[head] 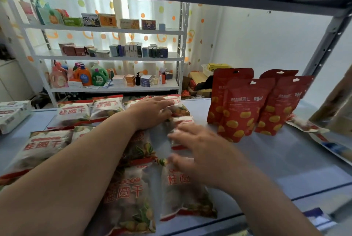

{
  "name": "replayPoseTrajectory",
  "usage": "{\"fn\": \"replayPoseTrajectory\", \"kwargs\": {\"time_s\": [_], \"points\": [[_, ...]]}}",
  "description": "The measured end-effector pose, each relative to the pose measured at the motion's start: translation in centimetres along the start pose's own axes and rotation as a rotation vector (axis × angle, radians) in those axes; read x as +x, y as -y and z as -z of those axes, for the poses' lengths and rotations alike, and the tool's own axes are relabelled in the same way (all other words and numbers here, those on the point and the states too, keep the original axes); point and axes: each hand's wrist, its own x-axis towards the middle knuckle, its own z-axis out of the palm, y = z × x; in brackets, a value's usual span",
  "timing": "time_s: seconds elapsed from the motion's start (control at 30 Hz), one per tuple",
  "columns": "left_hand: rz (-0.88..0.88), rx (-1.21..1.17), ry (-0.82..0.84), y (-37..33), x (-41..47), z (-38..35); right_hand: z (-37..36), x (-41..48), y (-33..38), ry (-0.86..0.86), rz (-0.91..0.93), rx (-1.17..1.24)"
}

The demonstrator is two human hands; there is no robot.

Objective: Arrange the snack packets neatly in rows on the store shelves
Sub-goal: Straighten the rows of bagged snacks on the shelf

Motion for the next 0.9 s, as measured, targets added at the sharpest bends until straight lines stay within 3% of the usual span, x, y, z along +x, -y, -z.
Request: {"fn": "replayPoseTrajectory", "kwargs": {"time_s": [0.1, 0.5, 0.73, 0.9], "points": [[0.031, 0.04, 0.069, -0.8, 0.4, 0.2, -0.4, -2.6, 1.3, 0.131, 0.005, -0.004], [0.045, 0.18, 0.141, -2.8, 0.5, 1.1, 1.0, -5.0, -1.8, 0.077, -0.039, 0.026], [-0.11, 0.44, 0.055, -6.3, -1.1, 5.2, 1.2, -5.6, -2.3, 0.049, -0.01, 0.036], [0.026, 0.441, 0.212, -8.6, -4.8, 6.8, 1.1, -5.8, -3.2, 0.08, 0.016, 0.022]]}}
